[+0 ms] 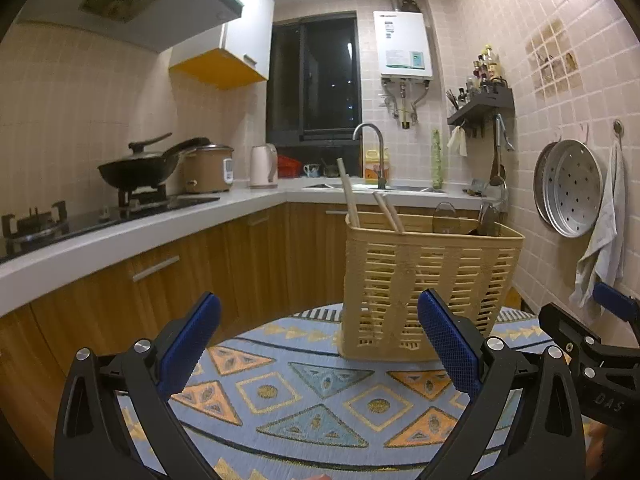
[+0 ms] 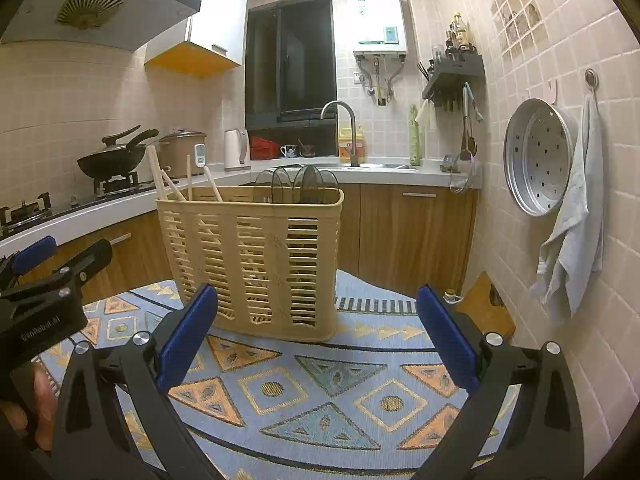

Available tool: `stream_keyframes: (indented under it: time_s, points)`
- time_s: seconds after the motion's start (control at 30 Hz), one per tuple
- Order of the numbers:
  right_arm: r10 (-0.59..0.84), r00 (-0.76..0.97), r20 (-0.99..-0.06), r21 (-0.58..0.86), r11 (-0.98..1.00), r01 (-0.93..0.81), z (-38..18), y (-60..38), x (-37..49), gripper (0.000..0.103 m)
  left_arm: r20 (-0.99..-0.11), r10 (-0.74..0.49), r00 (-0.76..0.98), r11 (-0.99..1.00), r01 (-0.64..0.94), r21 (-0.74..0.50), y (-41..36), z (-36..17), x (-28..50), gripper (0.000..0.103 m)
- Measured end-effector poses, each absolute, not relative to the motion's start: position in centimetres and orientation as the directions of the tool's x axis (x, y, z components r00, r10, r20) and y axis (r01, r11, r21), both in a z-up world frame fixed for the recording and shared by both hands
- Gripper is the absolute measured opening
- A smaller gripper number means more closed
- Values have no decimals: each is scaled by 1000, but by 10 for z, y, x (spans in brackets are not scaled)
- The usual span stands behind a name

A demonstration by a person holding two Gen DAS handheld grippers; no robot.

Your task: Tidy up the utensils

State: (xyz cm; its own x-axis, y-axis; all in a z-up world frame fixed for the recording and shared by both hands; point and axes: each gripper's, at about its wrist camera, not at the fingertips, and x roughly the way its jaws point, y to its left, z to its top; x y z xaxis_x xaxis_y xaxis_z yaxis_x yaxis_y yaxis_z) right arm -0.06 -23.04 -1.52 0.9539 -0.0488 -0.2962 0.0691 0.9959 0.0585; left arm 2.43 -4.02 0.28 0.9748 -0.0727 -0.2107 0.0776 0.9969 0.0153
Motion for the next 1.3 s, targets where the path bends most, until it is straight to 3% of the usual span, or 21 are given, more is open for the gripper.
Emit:
stream_keyframes:
  time_s: [1.3]
  points:
    - [-58, 938, -343, 72, 994, 87, -21, -235, 7, 95, -206, -58, 977, 997, 69, 44, -41, 3, 22, 95]
